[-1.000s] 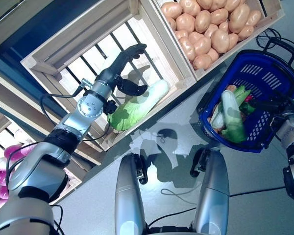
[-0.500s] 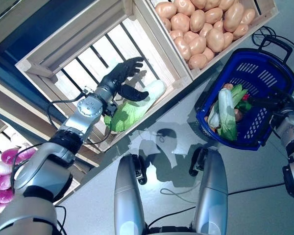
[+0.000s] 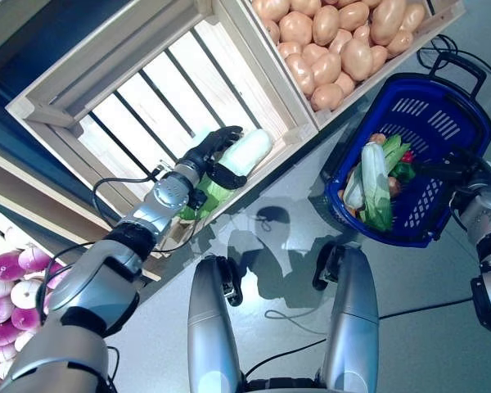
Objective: Put vegetables into the basket
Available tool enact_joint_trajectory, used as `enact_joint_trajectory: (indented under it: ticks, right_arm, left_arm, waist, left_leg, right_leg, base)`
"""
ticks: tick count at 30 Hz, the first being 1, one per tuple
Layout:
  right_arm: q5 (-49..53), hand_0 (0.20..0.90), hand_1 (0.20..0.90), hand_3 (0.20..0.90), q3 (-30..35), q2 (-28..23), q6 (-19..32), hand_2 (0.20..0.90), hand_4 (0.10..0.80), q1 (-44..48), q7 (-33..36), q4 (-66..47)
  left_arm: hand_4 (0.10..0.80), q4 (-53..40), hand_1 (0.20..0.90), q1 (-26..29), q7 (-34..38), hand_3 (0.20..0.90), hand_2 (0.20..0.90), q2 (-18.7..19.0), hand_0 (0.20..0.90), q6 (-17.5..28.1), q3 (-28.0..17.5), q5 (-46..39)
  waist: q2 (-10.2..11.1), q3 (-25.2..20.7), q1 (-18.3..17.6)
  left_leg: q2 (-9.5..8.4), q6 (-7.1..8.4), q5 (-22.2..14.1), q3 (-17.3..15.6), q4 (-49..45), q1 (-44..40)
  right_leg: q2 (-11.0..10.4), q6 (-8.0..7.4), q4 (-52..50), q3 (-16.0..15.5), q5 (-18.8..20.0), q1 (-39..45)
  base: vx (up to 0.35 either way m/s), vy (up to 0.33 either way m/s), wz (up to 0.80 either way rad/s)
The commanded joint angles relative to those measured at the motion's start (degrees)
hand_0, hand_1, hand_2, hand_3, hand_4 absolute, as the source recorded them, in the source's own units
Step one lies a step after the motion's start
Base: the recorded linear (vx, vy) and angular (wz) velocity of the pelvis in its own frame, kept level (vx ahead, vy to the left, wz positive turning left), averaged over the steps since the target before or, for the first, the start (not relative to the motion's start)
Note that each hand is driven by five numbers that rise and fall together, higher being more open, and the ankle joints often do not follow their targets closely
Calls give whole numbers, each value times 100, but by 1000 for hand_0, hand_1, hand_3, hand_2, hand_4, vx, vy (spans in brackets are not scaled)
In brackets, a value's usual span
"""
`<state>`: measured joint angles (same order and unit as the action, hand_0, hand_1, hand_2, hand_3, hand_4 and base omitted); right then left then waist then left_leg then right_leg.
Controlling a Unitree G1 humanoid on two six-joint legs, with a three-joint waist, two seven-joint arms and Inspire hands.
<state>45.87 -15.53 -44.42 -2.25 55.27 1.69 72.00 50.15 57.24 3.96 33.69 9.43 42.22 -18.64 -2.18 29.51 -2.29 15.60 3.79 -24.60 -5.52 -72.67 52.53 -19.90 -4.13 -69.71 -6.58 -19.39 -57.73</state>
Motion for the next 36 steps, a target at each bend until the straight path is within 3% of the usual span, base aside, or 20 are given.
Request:
enact_joint_trajectory:
  ticks: [1, 13, 15, 16, 27, 36]
  right_arm:
    - [281, 900, 900, 900, -35, -19, 743, 900, 800, 367, -26, -20]
    - [365, 900, 900, 900, -251, 105, 887, 900, 800, 486, -60, -146]
    - [396, 900, 900, 900, -235, 106, 938, 900, 800, 488, -83, -136]
    - [401, 900, 900, 900, -222, 115, 965, 900, 800, 476, -106, -133]
    - [538, 900, 900, 900, -162, 125, 1090, 900, 800, 345, -86, 3]
    - [552, 900, 900, 900, -172, 133, 1099, 900, 800, 280, -148, -19]
  left_arm:
    - [800, 376, 900, 795, 57, 900, 900, -152, 900, -59, 122, 194]
    - [800, 1120, 900, 1171, 158, 900, 900, -560, 900, -1038, 720, 1338]
    - [460, 1263, 389, 1201, 163, 389, 389, -570, 389, -1154, 774, 1521]
    - [400, 1301, 300, 1221, 160, 300, 300, -564, 300, -1210, 815, 1554]
    - [400, 1673, 300, 1174, 98, 300, 300, -314, 300, -1200, 1025, 2375]
    - [400, 1675, 300, 993, 8, 300, 300, -114, 300, -932, 987, 2260]
  waist:
    - [157, -116, -211]
    - [319, -66, -327]
    - [332, -62, -347]
    - [334, -59, -355]
    - [288, -100, -356]
    - [227, -236, -320]
  left_leg:
    - [282, 371, -76, 114, 334, 79]
    - [346, 320, -93, 73, 240, 185]
    - [379, 322, -95, 75, 223, 192]
    - [398, 325, -103, 83, 196, 213]
    - [417, 326, -64, 70, 345, 47]
    - [364, 332, 134, -48, 903, -423]
  right_leg:
    - [-371, -573, 329, 387, 108, 436]
    - [-287, -595, 373, 399, 184, 375]
    - [-279, -587, 362, 406, 167, 374]
    - [-285, -585, 343, 410, 159, 358]
    - [-287, -541, 456, 346, 127, 518]
    - [-226, -499, 832, 248, 174, 942]
  base:
    - [-16, -8, 5]
    - [2, 1, -1]
    - [15, 1, -1]
    - [0, 0, 0]
    - [21, -7, 0]
    - [42, 6, -3]
